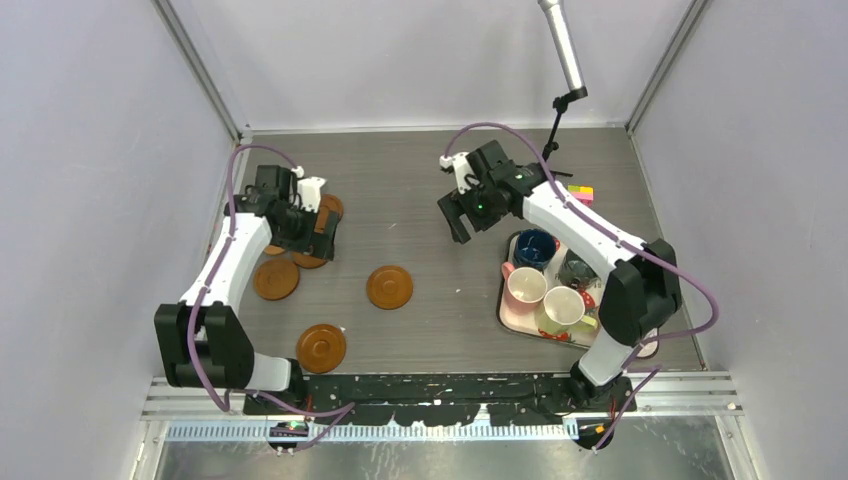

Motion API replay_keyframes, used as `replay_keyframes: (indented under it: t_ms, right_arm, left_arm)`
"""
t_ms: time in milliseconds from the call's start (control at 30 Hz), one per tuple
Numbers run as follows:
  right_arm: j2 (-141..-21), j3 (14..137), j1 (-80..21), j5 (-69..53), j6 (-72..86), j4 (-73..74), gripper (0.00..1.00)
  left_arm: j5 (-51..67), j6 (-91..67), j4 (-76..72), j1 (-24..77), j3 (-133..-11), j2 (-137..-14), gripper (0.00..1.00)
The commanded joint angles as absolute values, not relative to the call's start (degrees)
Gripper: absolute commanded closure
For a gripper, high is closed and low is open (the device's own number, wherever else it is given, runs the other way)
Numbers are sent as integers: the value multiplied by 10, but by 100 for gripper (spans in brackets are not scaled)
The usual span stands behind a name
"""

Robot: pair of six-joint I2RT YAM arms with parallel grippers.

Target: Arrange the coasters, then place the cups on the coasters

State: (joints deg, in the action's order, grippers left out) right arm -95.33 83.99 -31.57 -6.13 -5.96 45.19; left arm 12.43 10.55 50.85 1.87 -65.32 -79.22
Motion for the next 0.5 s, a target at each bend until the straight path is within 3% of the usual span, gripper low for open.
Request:
replay_keyframes:
  t_ms: [0, 267, 467]
  right_arm:
    - [-987, 875, -355, -49, -60, 428, 12]
    - [-1083, 929, -454, -42, -61, 408, 11]
    - [-1167, 981, -510, -23, -58, 393, 12]
  left_arm:
    - [127, 123, 494, 11, -678, -804, 0]
    - [220, 139, 505, -78, -785, -934, 0]
    - [198, 151, 495, -89, -868, -1015, 1]
